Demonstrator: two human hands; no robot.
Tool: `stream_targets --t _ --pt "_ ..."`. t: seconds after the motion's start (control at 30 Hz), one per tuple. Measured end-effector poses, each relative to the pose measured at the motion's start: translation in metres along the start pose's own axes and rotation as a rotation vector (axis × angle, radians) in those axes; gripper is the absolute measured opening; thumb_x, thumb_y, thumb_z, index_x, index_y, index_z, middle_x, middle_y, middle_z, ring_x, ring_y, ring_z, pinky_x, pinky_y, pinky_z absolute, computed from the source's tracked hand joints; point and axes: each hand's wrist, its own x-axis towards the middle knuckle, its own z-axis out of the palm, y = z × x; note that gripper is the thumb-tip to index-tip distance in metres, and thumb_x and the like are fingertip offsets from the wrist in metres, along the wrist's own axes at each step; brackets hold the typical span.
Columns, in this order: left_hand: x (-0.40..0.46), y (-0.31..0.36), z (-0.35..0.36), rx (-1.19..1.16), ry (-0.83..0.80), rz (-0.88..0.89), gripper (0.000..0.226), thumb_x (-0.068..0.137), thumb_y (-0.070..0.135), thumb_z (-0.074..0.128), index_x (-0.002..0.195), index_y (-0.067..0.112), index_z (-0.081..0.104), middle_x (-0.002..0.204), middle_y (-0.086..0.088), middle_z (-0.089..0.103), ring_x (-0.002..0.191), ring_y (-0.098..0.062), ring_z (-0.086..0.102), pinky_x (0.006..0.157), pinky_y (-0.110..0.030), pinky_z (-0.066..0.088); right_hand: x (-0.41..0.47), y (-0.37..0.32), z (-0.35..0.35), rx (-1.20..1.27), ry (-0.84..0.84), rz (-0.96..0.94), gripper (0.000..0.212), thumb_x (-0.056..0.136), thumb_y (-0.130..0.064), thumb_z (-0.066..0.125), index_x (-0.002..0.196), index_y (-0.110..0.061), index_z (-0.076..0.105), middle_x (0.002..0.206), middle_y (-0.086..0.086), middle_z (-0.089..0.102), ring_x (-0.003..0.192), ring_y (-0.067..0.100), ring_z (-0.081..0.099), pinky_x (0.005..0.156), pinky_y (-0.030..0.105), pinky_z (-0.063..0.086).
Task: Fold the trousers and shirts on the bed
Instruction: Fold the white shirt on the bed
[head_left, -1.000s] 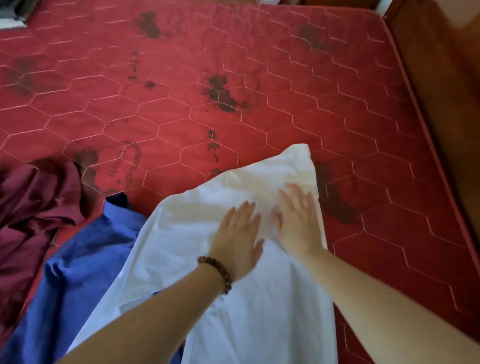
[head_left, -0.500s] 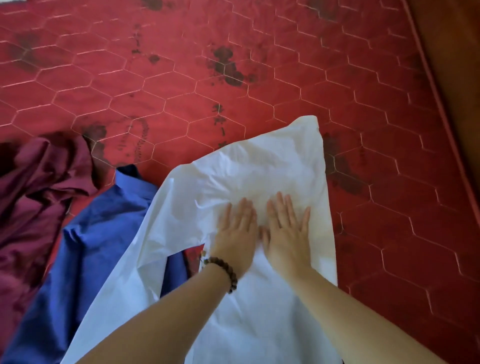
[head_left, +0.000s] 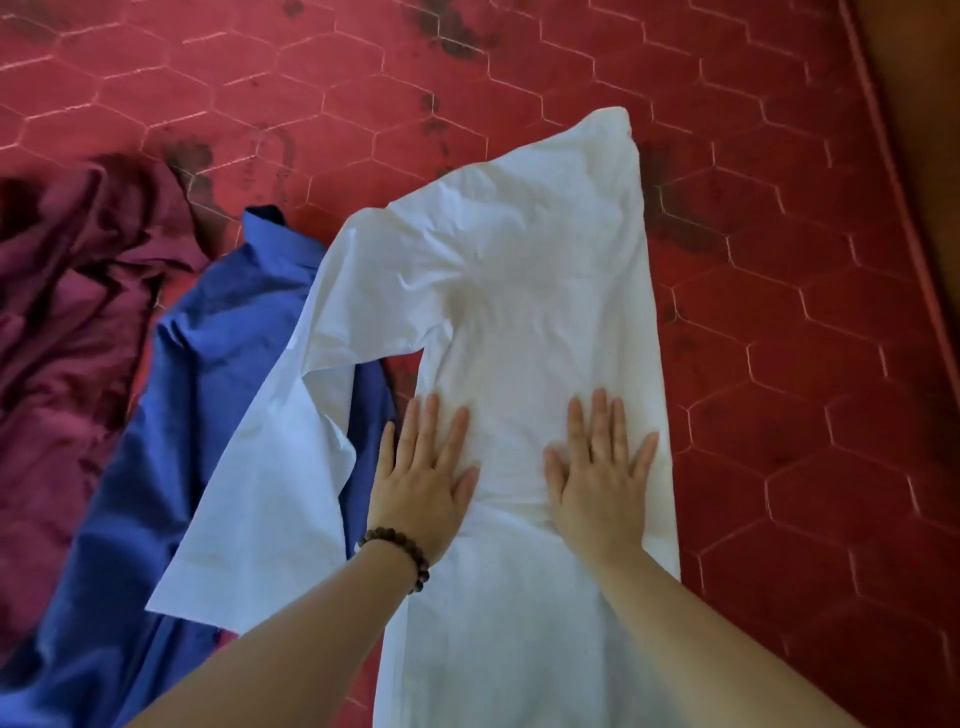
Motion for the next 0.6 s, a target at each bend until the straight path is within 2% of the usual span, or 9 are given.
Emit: stream_targets --t 0.07,0.23,0.3,0.43,0.5,0.57,0.6 --pt "-0.023 0.006 0.007 -0.011 -0.008 -0.024 0.065 0.096 0.053 0.018 0.154 0.026 0.004 0.160 -0.010 -0.001 0.148 -0.028 -0.004 0.118 -0.050 0.007 -0.025 -0.008 0.006 0.010 -0.002 -0.033 0.064 0.096 -0.047 0.030 0.151 -0.016 0.024 0.159 0.013 0.014 0.148 0.028 0.010 0.114 0.064 0.009" --pt "-0.086 0.017 0.025 0.002 -0.014 0.052 0.066 0.095 0.053 0.024 0.153 0.025 0.011 0.160 -0.012 0.008 0.147 -0.033 0.005 0.115 -0.052 0.012 -0.092 -0.014 0.028 -0.015 -0.006 -0.244 0.062 0.097 -0.051 0.031 0.152 -0.023 0.021 0.161 0.008 0.011 0.148 0.025 0.007 0.113 0.065 0.012" --pt "-0.106 0.012 0.028 -0.014 -0.004 0.012 0.065 0.096 0.052 0.023 0.153 0.025 0.010 0.160 -0.011 0.008 0.147 -0.030 0.007 0.117 -0.049 0.012 -0.106 -0.004 0.030 -0.027 -0.005 -0.218 0.062 0.097 -0.052 0.028 0.152 -0.025 0.019 0.161 0.008 0.010 0.149 0.024 0.005 0.114 0.064 0.010" --pt "-0.135 0.001 0.030 -0.029 -0.028 -0.135 0.062 0.100 0.045 0.020 0.152 0.020 -0.003 0.159 -0.012 0.001 0.148 -0.027 0.005 0.120 -0.042 0.007 -0.139 0.025 0.024 -0.042 -0.044 -0.042 0.062 0.099 -0.053 0.014 0.153 -0.026 0.005 0.161 0.008 0.000 0.148 0.022 -0.006 0.116 0.060 0.003" --pt "-0.149 0.002 0.025 -0.067 -0.033 -0.179 0.062 0.099 0.036 0.032 0.152 0.011 0.010 0.159 -0.014 0.013 0.147 -0.028 0.013 0.120 -0.041 0.011 -0.158 0.038 0.021 -0.037 -0.089 0.028 0.064 0.099 -0.058 0.013 0.153 -0.027 -0.001 0.161 0.007 -0.006 0.148 0.021 -0.012 0.117 0.058 0.001" --pt "-0.160 0.009 0.017 -0.120 -0.019 -0.206 0.059 0.094 0.026 0.049 0.147 0.006 0.031 0.149 -0.016 0.036 0.138 -0.033 0.033 0.112 -0.044 0.029 -0.174 0.044 0.018 -0.017 -0.109 0.099 0.068 0.096 -0.061 0.018 0.153 -0.027 -0.001 0.160 0.009 -0.006 0.148 0.024 -0.008 0.117 0.056 0.002" --pt "-0.167 0.013 0.013 -0.166 -0.007 -0.230 0.058 0.090 0.020 0.055 0.143 0.006 0.038 0.140 -0.016 0.046 0.128 -0.034 0.043 0.104 -0.046 0.038 -0.182 0.044 0.014 0.003 -0.104 0.148 0.071 0.094 -0.061 0.023 0.153 -0.027 0.004 0.161 0.011 -0.002 0.148 0.026 0.000 0.116 0.055 0.007"
